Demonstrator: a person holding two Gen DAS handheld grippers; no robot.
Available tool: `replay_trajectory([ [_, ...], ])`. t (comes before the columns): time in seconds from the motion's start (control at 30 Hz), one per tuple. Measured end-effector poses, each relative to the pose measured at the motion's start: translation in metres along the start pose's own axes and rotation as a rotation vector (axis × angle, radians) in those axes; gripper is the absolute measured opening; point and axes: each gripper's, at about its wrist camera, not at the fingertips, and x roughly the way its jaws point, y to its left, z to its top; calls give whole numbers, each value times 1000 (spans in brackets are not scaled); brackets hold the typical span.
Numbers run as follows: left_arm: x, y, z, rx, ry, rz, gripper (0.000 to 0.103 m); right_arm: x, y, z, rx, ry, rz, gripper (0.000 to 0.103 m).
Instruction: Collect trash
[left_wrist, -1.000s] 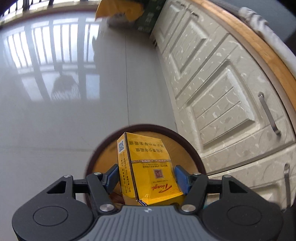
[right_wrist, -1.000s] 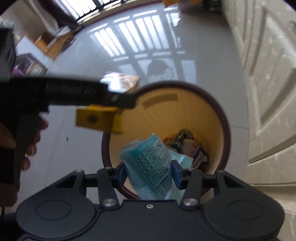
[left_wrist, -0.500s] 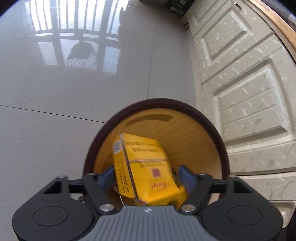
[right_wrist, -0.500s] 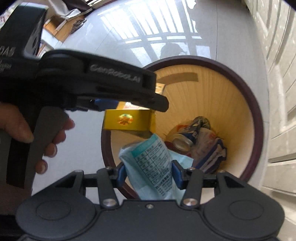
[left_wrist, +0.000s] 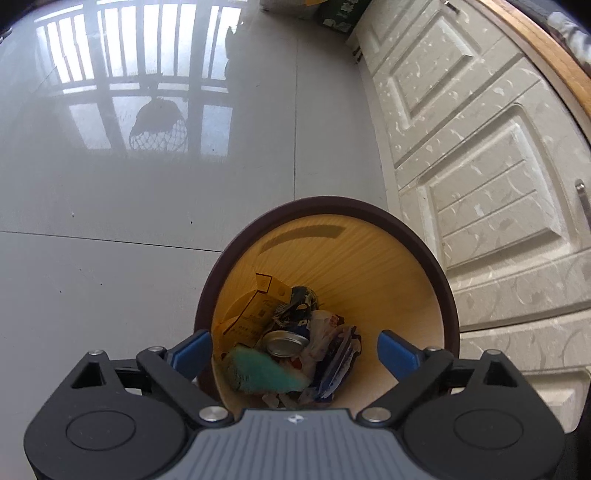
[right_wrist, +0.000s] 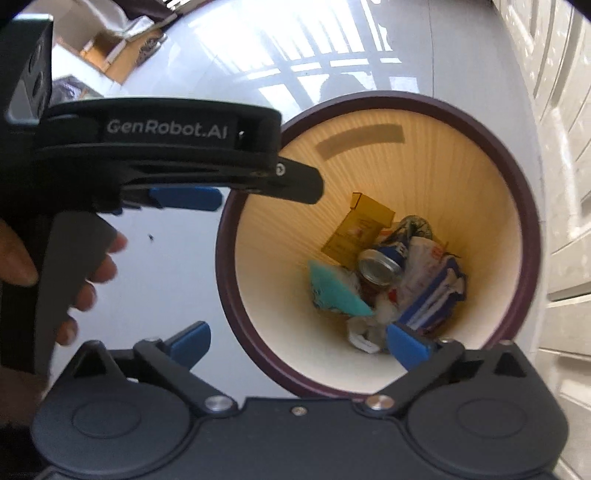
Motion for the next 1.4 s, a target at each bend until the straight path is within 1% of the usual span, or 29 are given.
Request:
replay_trajectory([
  [0.1, -12, 1, -3, 16, -14, 10, 100, -11, 5, -2, -27, 4, -57, 103],
  [0.17, -21, 1, -5, 25, -28, 30, 103, -23, 8, -3, -27, -2, -90, 103],
  [0.27, -38, 2, -7, 33, -51, 53, 103, -40, 11, -7, -22, -25, -135, 103],
  [0.37, -58, -2, -11, 63, -82, 80, 103, -61, 15, -13, -21, -56, -168, 103],
  [0.5, -91, -10, -22, 86, -124, 100, 103, -89, 26, -18, -30, -95, -212, 103],
  [0.6, -117, -19, -31, 87, -159, 134, 103, -116, 39, -24, -42, -136, -239, 103],
  [0.67, -136, -25, -37, 92, -193, 151, 103, -133, 43, -28, -33, -164, -255, 103],
  [0.8, -182, -37, -53, 71, -269, 166, 103, -182, 55, -36, -26, -238, -314, 103],
  [1.0, -241, -53, -80, 70, -368, 199, 103, -243, 74, -50, -53, -354, -348, 103],
  [1.07, -255, -58, -87, 71, -387, 208, 103, -261, 78, -56, -59, -386, -352, 103],
  [1.23, -282, -71, -112, 100, -417, 252, 103, -293, 84, -78, -56, -445, -367, 103],
  [1.4, -298, -86, -138, 140, -444, 272, 103, -310, 86, -101, -47, -486, -374, 103],
])
